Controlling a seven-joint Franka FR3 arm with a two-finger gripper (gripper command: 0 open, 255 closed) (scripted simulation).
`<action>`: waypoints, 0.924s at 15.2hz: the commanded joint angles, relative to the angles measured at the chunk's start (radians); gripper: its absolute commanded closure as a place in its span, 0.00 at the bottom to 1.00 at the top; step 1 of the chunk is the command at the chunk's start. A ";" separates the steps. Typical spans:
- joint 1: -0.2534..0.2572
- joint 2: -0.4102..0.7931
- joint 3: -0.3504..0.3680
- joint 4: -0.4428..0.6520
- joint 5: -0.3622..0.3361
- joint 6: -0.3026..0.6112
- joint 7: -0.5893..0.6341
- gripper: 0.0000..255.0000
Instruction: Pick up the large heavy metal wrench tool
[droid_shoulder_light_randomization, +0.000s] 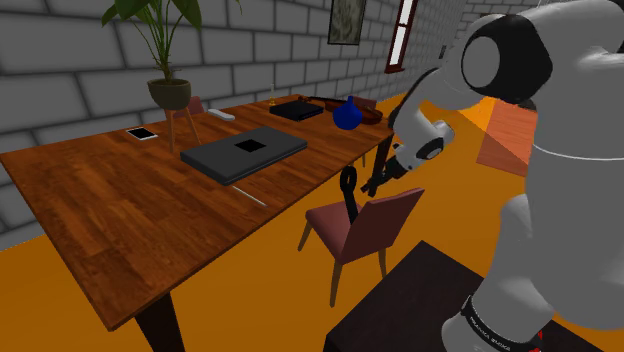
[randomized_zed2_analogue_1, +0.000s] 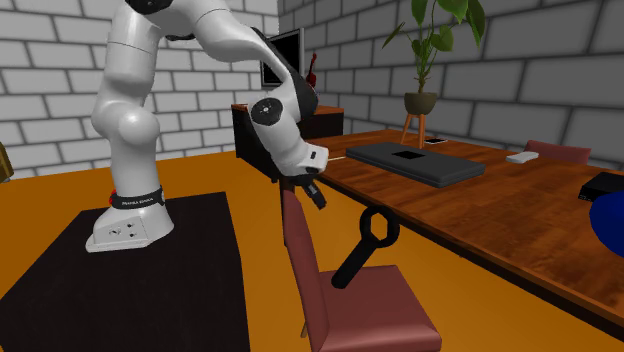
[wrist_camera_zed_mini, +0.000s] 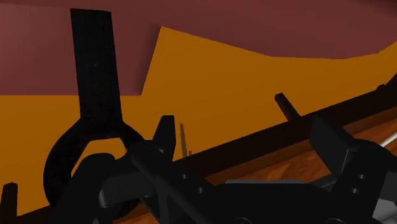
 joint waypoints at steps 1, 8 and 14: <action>-0.088 0.175 0.098 0.077 0.226 0.061 -0.116 0.00; -0.355 0.458 0.280 0.344 0.442 -0.121 -0.240 0.00; -0.452 0.589 0.349 0.479 0.527 -0.168 -0.276 0.00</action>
